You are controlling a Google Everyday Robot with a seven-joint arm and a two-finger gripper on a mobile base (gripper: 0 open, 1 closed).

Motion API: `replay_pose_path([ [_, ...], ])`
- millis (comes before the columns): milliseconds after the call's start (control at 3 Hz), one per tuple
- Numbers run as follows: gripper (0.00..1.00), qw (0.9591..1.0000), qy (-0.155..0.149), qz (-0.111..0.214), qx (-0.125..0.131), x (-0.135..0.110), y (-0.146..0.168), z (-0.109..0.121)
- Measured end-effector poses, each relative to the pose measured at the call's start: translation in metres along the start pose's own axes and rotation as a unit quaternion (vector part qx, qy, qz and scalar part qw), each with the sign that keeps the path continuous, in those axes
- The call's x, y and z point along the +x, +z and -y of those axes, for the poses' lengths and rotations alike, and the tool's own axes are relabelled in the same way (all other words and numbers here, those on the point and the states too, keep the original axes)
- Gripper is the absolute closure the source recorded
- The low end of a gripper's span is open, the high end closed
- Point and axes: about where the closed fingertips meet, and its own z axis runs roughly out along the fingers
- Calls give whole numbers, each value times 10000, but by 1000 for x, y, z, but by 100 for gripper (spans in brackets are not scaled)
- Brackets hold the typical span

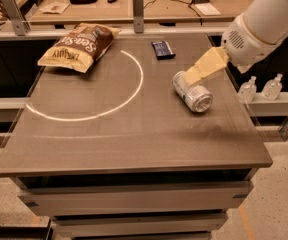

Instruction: Place 7up can upright

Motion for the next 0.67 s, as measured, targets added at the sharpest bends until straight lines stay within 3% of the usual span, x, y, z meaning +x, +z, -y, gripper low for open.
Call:
replay_pose_path([
  [667, 0, 9990, 60, -369, 227, -11, 42, -11],
])
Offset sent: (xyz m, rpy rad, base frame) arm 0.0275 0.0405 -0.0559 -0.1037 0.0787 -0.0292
